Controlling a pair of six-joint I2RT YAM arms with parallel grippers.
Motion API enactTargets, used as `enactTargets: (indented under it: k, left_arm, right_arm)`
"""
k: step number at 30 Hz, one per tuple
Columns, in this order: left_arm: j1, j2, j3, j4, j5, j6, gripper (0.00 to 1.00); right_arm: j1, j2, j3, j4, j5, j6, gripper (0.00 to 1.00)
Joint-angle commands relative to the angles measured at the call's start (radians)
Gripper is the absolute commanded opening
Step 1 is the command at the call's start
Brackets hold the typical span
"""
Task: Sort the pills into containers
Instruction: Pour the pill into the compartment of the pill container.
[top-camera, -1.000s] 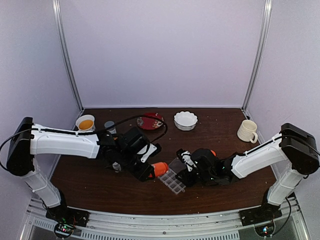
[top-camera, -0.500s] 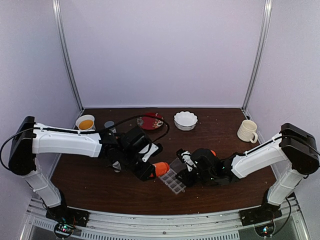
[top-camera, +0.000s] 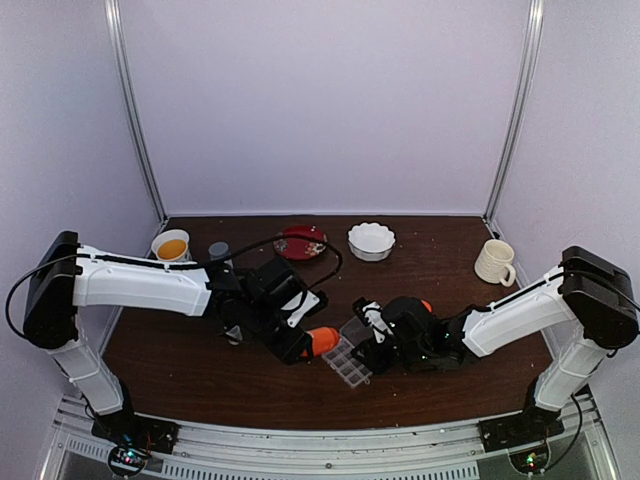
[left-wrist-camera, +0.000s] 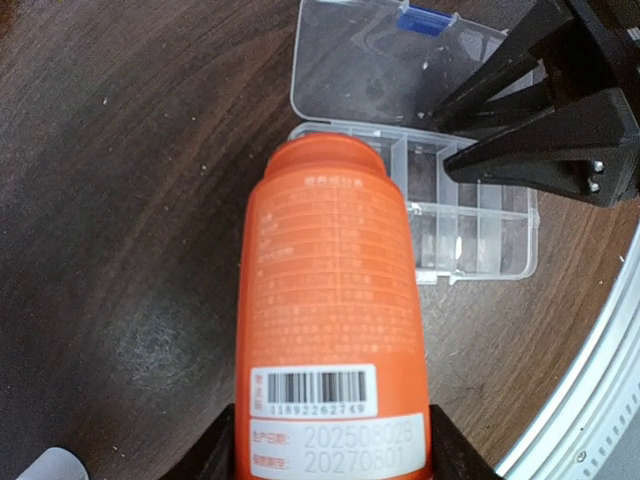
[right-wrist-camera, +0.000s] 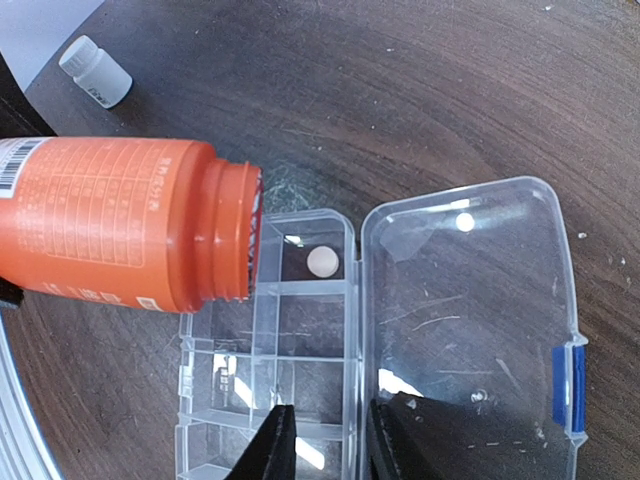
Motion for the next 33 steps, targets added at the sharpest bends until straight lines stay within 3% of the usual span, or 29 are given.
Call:
enactTargets:
  k: [1,8,16,25,33]
  left_arm:
    - [-0.003,-0.019,0.027,-0.014,-0.01,0.015,0.0]
    - [-0.004,-0.061,0.036,0.003,-0.02,0.028,0.0]
    - [-0.003,0.03,0.0,0.022,0.001,0.021,0.0]
    - [-0.002,-0.069,0.057,-0.033,-0.05,0.042,0.0]
    - [-0.002,-0.023,0.024,0.045,-0.026,0.051,0.0]
  right_arm:
    - [0.008,0.016,0.025,-0.005,0.008,-0.009,0.26]
    - [0.008,0.013,0.021,-0.004,0.011,-0.007,0.26]
    - [0.009,0.013,0.021,-0.004,0.011,-0.007,0.26]
    - [0.009,0.016,0.024,-0.006,0.01,-0.008,0.26]
    - [0.009,0.01,0.019,-0.002,0.011,-0.005,0.26]
